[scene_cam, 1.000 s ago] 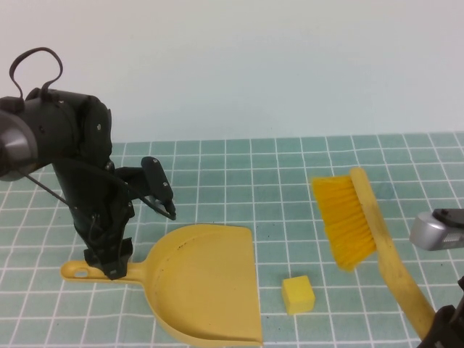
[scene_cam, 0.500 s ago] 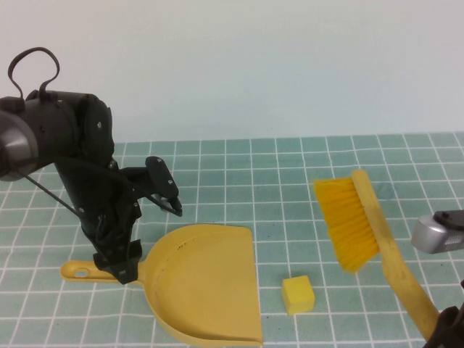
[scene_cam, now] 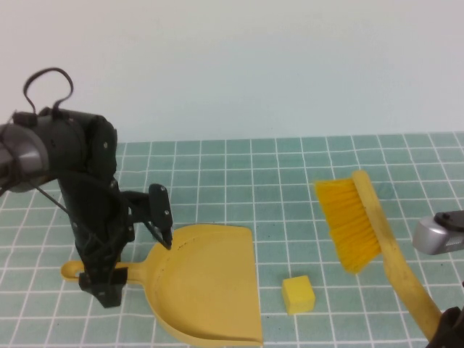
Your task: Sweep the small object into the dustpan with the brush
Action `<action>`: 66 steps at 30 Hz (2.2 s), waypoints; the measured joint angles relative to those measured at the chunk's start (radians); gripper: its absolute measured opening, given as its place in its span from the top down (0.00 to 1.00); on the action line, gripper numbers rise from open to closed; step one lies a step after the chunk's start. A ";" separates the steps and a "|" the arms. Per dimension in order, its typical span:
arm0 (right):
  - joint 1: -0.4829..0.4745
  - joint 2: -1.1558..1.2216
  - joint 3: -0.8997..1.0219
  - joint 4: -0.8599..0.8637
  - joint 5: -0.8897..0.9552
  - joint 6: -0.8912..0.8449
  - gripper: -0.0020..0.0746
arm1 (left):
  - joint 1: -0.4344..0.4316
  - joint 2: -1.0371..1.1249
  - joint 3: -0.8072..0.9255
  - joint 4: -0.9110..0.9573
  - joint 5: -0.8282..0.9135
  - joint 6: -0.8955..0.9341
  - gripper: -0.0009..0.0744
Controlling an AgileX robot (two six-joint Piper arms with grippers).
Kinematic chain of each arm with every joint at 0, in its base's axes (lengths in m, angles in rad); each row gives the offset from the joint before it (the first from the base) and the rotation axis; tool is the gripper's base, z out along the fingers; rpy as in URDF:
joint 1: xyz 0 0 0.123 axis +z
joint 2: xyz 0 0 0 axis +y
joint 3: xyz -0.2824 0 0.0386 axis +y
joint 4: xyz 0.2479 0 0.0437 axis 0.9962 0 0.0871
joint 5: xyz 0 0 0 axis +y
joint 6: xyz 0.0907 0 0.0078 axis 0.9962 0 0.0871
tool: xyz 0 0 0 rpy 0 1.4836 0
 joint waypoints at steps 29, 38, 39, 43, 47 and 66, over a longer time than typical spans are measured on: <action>0.176 0.310 0.000 -0.494 -0.106 0.357 0.76 | -0.211 -0.046 0.004 0.245 0.100 -0.337 0.70; 0.316 0.433 0.000 -0.335 -0.218 0.375 0.76 | -0.248 -0.046 0.004 0.247 0.098 -0.344 0.70; 0.330 0.446 0.000 -0.304 -0.236 0.366 0.76 | -0.248 -0.046 0.004 0.247 0.098 -0.342 0.70; 0.372 0.464 -0.002 -0.121 -0.293 0.274 0.76 | -0.248 -0.046 0.004 0.249 0.100 -0.331 0.70; 0.386 0.468 -0.046 0.078 -0.304 0.163 0.76 | -0.248 -0.046 0.004 0.237 0.104 -0.324 0.70; 0.390 0.458 -0.130 -0.043 -0.234 0.240 0.77 | -0.250 -0.046 0.004 0.210 0.095 -0.309 0.70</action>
